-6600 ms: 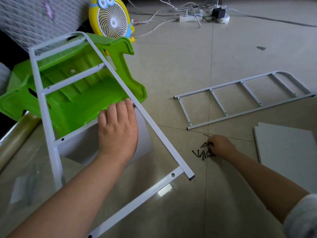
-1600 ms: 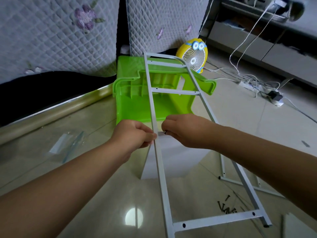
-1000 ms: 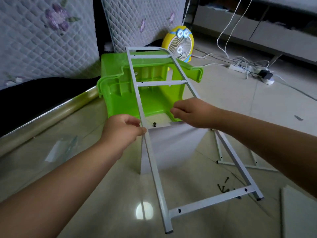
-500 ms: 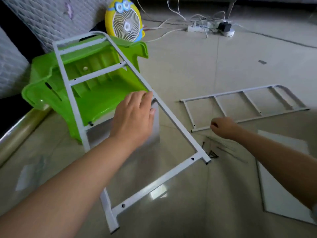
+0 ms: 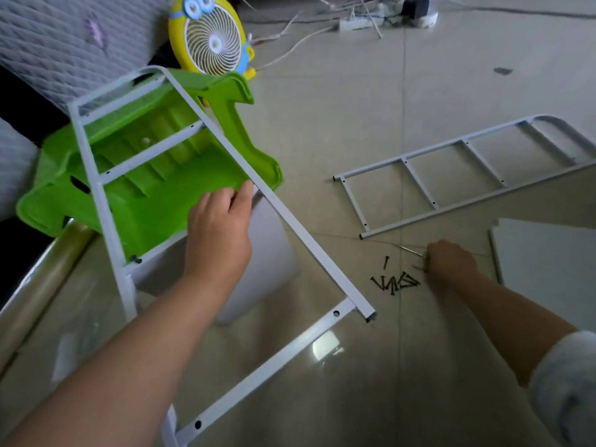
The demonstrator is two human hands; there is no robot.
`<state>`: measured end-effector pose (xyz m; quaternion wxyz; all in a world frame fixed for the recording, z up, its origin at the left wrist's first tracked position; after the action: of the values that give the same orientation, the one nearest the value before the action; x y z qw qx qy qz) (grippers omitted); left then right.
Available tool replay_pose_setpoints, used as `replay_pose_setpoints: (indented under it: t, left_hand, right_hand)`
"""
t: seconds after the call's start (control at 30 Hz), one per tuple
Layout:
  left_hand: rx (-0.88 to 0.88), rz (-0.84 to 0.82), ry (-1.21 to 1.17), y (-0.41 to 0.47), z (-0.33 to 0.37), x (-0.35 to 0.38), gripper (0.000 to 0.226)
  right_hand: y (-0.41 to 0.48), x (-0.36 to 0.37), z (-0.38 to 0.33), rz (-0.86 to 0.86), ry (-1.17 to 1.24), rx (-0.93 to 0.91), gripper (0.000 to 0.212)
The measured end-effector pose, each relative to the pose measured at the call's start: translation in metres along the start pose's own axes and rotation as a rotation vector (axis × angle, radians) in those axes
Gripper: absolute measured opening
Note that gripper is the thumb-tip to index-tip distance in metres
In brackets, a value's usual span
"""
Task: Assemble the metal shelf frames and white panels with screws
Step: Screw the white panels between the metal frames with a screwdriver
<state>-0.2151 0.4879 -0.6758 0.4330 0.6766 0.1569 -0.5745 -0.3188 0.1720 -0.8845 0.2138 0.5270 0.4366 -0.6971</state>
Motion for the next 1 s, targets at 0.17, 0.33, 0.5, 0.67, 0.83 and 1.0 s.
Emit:
replay_pose_setpoints:
  t: [0.17, 0.33, 0.5, 0.67, 0.83, 1.0]
  left_hand:
    - [-0.034, -0.001, -0.045, 0.004, 0.001, -0.002, 0.051]
    - [-0.057, -0.026, -0.097, 0.007, -0.004, -0.011, 0.040]
    - [-0.159, 0.001, -0.091, -0.007, -0.037, -0.042, 0.042]
    - [-0.330, 0.072, -0.172, -0.044, -0.083, -0.065, 0.042]
    - [-0.549, 0.027, -0.383, -0.083, -0.099, -0.071, 0.043]
    - [-0.693, 0.045, -0.493, -0.082, -0.093, -0.064, 0.031]
  right_hand:
    - [-0.009, -0.028, -0.012, 0.097, 0.271, -0.028, 0.009]
    - [-0.043, -0.102, -0.071, 0.382, 0.663, -0.309, 0.015]
    - [-0.098, -0.196, -0.147, 0.499, 0.916, -0.668, 0.018]
    - [-0.150, -0.236, -0.210, 0.375, 1.095, -0.940, 0.027]
    - [-0.156, -0.235, -0.250, -0.022, 1.230, -0.884, 0.027]
    - [-0.163, -0.237, -0.264, 0.012, 1.338, -0.888, 0.016]
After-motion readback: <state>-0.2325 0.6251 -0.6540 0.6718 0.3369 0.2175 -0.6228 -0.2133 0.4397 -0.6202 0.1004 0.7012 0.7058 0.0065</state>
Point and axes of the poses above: each hand's wrist, its own y-axis towards the middle knuckle, its own x-axis out of the palm, z = x × y, the point moved 3 cm from there along y, towards the middle knuckle, and after that the axes turned 1 degree about -y, right-handed, at the moved point
